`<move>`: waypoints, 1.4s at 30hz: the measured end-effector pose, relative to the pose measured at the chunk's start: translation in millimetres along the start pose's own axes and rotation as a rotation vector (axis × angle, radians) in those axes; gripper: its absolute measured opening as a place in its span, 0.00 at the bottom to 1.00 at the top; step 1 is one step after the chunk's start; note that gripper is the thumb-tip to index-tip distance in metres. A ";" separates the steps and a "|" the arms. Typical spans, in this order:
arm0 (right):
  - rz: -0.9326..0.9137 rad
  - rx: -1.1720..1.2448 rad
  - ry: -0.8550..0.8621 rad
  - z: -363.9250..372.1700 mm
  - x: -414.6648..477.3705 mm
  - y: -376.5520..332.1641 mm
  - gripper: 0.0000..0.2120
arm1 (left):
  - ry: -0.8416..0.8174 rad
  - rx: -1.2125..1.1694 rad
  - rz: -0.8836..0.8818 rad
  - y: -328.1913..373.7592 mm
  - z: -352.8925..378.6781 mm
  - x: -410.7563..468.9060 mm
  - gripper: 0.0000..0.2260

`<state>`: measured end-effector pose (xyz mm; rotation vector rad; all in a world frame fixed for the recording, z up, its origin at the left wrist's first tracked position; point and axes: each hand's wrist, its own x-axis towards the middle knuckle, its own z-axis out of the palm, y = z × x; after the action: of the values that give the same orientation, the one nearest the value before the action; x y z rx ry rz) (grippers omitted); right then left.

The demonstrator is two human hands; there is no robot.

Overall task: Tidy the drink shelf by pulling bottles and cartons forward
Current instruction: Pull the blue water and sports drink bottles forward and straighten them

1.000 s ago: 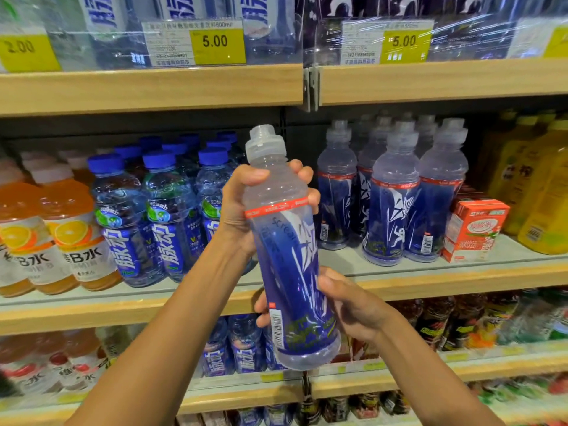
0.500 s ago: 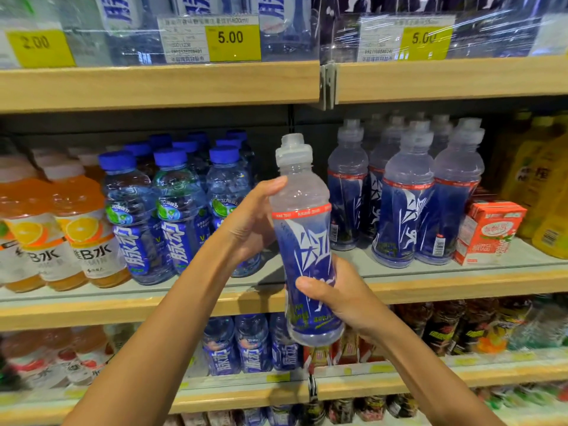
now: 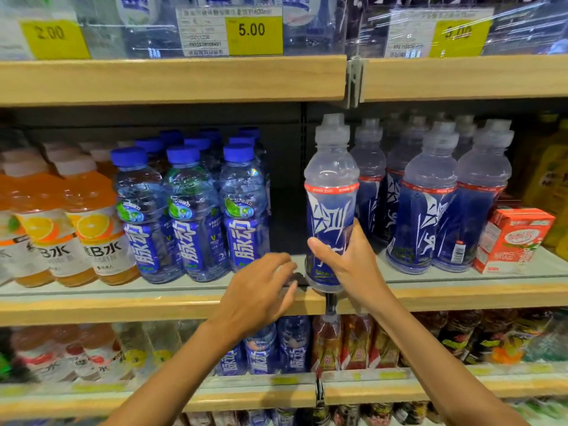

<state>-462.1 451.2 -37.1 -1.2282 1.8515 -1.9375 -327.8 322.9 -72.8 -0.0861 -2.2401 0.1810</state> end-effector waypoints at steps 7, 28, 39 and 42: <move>0.024 -0.015 0.010 24.6 27.4 19.0 0.16 | -0.151 0.206 0.268 -11.6 11.6 -14.1 0.16; 0.091 -0.009 -0.124 49.1 89.8 49.3 0.29 | -0.209 0.164 0.218 -9.5 10.4 -17.7 0.18; -0.099 -0.349 0.348 12.5 -2.2 23.0 0.22 | -0.230 0.124 0.126 11.3 12.8 -5.7 0.18; -0.110 -0.521 0.397 -1.3 -5.3 22.9 0.28 | -0.249 0.114 0.143 19.3 18.4 6.0 0.18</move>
<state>-468.6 451.0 -59.7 -1.1443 2.6711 -1.9274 -345.9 340.9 -82.6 -0.1700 -2.4664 0.4164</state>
